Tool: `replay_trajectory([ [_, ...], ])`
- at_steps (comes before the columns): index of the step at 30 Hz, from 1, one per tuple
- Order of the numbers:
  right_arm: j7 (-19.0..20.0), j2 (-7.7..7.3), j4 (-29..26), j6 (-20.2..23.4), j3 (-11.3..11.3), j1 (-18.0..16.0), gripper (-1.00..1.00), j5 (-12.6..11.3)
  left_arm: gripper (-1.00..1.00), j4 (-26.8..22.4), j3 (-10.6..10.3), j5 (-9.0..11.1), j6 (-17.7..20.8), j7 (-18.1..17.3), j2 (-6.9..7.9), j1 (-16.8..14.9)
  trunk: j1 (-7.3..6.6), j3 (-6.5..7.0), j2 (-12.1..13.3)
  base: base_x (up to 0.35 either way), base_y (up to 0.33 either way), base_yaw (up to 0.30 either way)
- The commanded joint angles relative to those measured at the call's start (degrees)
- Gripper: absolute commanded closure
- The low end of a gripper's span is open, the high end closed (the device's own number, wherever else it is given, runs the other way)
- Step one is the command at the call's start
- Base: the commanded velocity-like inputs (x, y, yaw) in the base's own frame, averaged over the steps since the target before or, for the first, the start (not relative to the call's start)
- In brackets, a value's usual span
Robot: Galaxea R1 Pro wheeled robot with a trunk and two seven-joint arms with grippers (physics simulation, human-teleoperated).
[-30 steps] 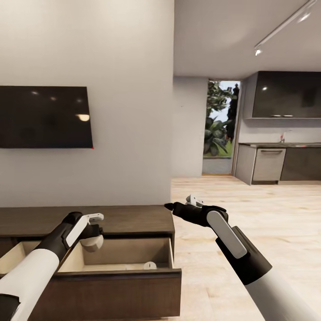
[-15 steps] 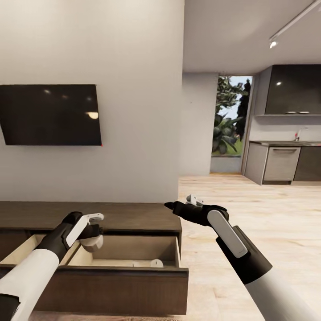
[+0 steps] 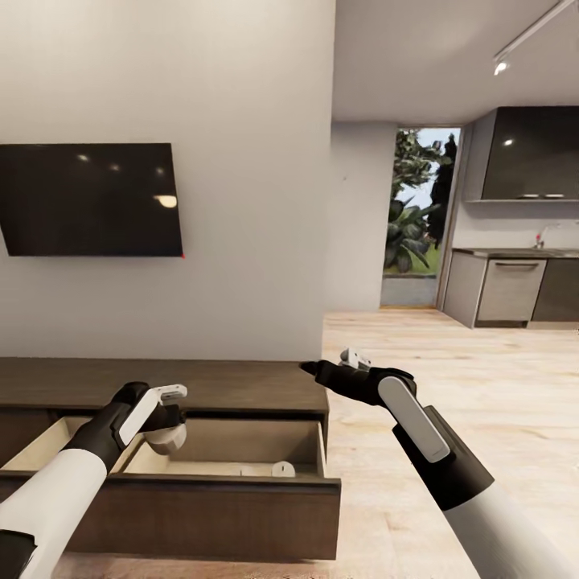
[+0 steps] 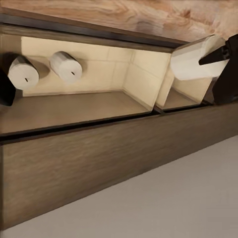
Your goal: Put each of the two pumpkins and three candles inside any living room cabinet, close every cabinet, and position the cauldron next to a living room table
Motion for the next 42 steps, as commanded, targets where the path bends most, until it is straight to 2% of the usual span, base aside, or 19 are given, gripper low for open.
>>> replay_trajectory([
  [1, -0.59, -0.05, -0.08, -0.08, 0.06, -0.07, -1.00, -0.58, 1.00, -0.09, -0.34, 0.60, 0.12, 0.51, 0.07, -0.05, -0.01, -0.17, -0.04, 0.000, 0.000, -0.101],
  [14, -0.57, -0.04, -1.01, -0.08, 0.12, 0.00, -1.00, -0.41, 1.00, -0.13, -0.34, 0.60, 0.12, 0.51, 0.05, -0.05, -0.01, -1.27, -0.04, 0.061, 0.005, -0.103],
  [23, -0.74, 0.07, -3.21, -0.08, 0.59, 0.02, -1.00, -0.34, 1.00, -0.17, -0.34, 0.61, 0.12, 0.51, 0.09, -0.02, -0.01, -1.43, -0.04, 0.056, 0.010, -0.013],
  [42, -0.75, 0.03, -3.43, -0.08, 0.64, 0.02, -1.00, -0.26, 1.00, -0.19, -0.34, 0.60, 0.12, 0.51, 0.06, -0.05, -0.01, -1.67, -0.04, 0.124, 0.000, -0.012],
])
